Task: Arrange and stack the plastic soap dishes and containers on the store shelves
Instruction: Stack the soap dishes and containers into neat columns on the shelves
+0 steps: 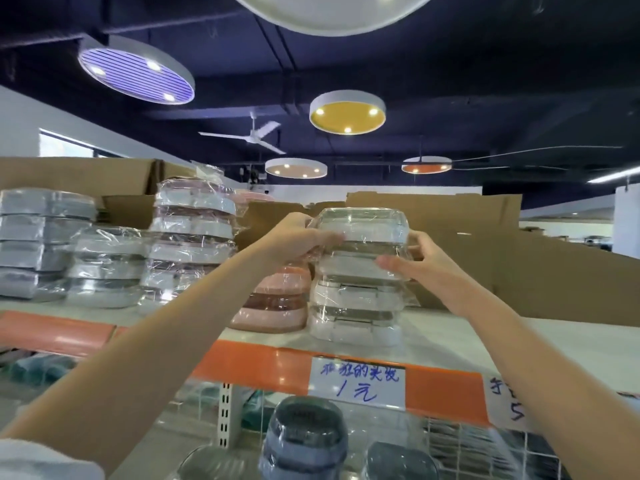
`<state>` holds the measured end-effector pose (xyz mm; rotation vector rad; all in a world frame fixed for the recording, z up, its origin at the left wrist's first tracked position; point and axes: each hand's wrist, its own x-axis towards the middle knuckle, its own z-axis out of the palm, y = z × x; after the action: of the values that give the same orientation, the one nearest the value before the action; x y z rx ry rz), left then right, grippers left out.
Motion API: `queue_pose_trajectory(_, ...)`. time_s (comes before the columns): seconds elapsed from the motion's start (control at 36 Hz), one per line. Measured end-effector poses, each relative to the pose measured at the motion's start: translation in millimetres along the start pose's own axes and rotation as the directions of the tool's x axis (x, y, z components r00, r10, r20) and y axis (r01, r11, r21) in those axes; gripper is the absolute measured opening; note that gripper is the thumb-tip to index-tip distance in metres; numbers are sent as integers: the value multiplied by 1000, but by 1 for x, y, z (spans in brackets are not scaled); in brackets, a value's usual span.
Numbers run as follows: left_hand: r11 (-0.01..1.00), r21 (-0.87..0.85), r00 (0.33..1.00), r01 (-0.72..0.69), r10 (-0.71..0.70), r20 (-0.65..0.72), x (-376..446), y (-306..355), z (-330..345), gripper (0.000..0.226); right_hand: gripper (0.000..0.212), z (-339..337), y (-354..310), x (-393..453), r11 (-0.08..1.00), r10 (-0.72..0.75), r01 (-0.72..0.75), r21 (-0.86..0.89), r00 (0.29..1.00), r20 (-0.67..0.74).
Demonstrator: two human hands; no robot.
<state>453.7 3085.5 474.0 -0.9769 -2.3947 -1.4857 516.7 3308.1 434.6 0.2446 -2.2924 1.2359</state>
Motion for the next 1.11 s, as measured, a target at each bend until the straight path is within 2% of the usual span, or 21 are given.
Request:
queue_pose_trajectory(0.08, 1000, 23, 1000, -15, 15, -2, -6, 5, 2, 34, 111, 3, 0, -4, 1000, -19, 19, -11, 999, -26)
queue_pose_trajectory(0.19, 999, 40, 1000, -12, 12, -6, -7, 8, 3, 63, 118, 6, 1, -7, 1000, -16, 16, -3, 999, -38)
queue_pose_trajectory(0.28, 999, 48, 1000, 1, 0, -21, -10, 6, 5, 71, 119, 7, 0, -6, 1000, 10, -10, -10, 999, -31)
queue_pose_trajectory(0.36, 999, 51, 999, 14, -12, -44, -12, 1, 6, 63, 127, 8, 0, -7, 999, 30, -31, -34, 999, -40)
queue_pose_trajectory(0.44, 999, 37, 997, 18, -15, -76, -13, -3, 8, 62, 126, 11, -3, -10, 999, 1, -4, -52, 997, -74)
queue_pose_trajectory(0.56, 1000, -3, 992, 26, -27, -119, -14, -3, 12, 54, 97, 18, -10, -12, 999, -31, 28, -36, 995, -97)
queue_pose_trajectory(0.64, 999, -27, 995, 36, -38, -95, -18, -2, 14, 55, 89, 19, -12, -12, 998, -8, 3, -60, 996, -85)
queue_pose_trajectory(0.75, 999, -25, 997, 44, -46, -69, -22, -1, 13, 40, 93, 14, -16, -12, 992, 48, -54, -116, 997, -52)
queue_pose_trajectory(0.83, 1000, 1, 998, 17, -17, -66, -26, -1, 9, 63, 107, 9, -22, -14, 985, 79, -83, -150, 996, -32)
queue_pose_trajectory(0.86, 1000, 15, 997, 7, -6, -76, -29, 1, 8, 65, 113, 8, -25, -15, 983, 78, -83, -162, 996, -39)
queue_pose_trajectory(0.97, 994, 108, 991, -18, 32, -131, -34, 1, 2, 60, 107, 6, -35, -23, 939, -31, -10, -345, 993, -112)
queue_pose_trajectory(1.06, 967, 250, 975, -58, 109, -195, -43, 1, -1, 49, 98, 11, -45, -33, 845, -147, 52, -532, 980, -136)
queue_pose_trajectory(1.11, 936, 338, 962, -100, 178, -208, -52, 2, -2, 47, 89, 17, -52, -41, 769, -270, 92, -632, 944, -191)
